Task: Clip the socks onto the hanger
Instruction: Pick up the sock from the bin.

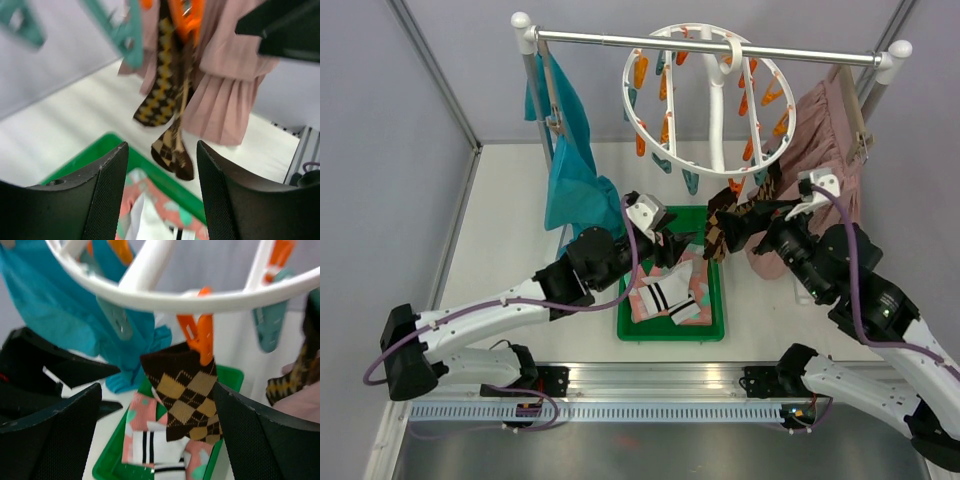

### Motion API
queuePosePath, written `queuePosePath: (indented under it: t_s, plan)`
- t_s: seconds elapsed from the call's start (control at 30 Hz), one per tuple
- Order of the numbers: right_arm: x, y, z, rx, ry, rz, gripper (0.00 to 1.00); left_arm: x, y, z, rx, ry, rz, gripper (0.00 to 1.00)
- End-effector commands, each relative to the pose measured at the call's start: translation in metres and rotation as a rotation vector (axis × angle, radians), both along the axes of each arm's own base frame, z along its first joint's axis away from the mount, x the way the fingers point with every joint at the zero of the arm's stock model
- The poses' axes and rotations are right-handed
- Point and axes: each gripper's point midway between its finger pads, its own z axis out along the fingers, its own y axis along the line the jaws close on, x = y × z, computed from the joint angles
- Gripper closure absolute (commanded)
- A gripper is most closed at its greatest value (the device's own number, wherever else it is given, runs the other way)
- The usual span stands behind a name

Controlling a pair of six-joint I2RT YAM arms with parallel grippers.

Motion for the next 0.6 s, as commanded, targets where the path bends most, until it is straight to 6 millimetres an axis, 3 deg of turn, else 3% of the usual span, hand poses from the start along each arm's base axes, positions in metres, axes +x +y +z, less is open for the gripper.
queuePosePath:
  t_s: [0.0,0.03,0.1,0.2,0.3,0.37,0.43,0.57]
  plan:
    - [-0.012,0.037,-0.041,-0.031,0.097,0.188,0.02,0.005,0.036,-0.06,0.122,0.181,0.157,0.38]
    - [-0.015,0.042,-0.05,-0.037,0.117,0.214,0.02,0.004,0.044,-0.082,0.154,0.219,0.182,0.38]
    - [-0.017,0.05,-0.085,-0.07,0.189,0.247,0.06,0.003,0.059,-0.107,0.166,0.295,0.243,0.38]
    - [-0.016,0.061,-0.146,-0.149,0.318,0.272,0.23,-0.002,0.087,-0.143,0.164,0.388,0.334,0.39]
    - [-0.022,0.08,-0.169,-0.131,0.357,0.36,0.29,-0.002,0.103,-0.158,0.121,0.475,0.415,0.39]
    - [-0.02,0.087,-0.197,-0.163,0.406,0.36,0.29,-0.002,0.116,-0.166,0.108,0.517,0.472,0.39]
    - [-0.015,0.09,-0.219,-0.244,0.418,0.295,0.29,-0.002,0.123,-0.169,0.087,0.551,0.5,0.39]
    - [-0.02,0.11,-0.242,-0.361,0.411,0.267,0.31,-0.001,0.136,-0.163,0.036,0.569,0.562,0.39]
